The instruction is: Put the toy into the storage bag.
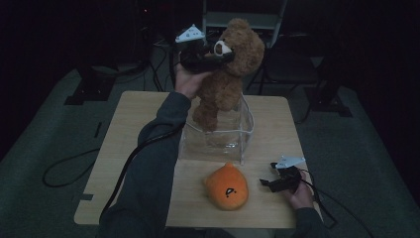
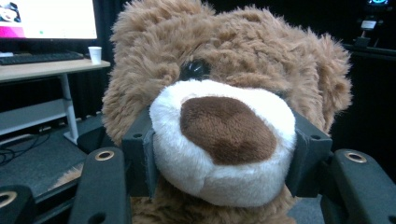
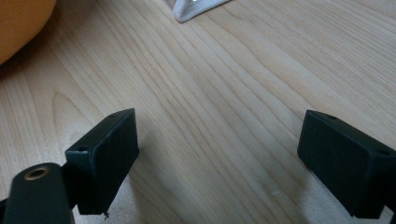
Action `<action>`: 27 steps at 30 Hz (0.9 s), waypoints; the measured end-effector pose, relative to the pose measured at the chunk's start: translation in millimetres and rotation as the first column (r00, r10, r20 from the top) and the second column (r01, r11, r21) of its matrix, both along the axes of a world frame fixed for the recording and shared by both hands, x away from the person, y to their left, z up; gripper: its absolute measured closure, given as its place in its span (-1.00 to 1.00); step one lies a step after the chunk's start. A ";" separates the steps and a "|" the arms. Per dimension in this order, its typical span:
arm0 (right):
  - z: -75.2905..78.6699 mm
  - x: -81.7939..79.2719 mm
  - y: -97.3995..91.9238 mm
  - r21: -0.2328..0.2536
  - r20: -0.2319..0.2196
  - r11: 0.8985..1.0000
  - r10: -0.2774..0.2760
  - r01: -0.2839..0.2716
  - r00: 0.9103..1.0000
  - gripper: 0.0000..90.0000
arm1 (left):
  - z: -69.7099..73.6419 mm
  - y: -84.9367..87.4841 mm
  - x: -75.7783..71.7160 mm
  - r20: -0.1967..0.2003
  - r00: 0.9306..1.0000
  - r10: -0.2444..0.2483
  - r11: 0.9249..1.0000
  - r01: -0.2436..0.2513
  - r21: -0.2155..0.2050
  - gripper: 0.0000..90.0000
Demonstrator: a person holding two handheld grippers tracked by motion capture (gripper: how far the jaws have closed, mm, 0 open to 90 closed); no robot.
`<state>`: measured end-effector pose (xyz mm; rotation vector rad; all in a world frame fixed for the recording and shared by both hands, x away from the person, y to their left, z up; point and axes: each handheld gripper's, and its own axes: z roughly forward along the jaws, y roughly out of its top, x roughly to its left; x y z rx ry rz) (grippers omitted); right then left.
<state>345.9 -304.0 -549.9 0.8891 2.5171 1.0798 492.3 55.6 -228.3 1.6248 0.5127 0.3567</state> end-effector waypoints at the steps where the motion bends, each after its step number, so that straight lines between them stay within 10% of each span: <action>1: 0.0 0.0 0.0 0.000 0.000 1.000 0.000 0.000 1.000 -0.74 | -0.5 -0.6 0.1 -0.002 1.000 -0.005 1.000 0.005 0.001 -0.10; 27: 0.0 0.0 0.0 0.000 0.000 1.000 0.000 0.000 1.000 -0.74 | -15.8 -12.9 5.5 -0.047 0.996 -0.073 0.997 0.075 0.033 -0.10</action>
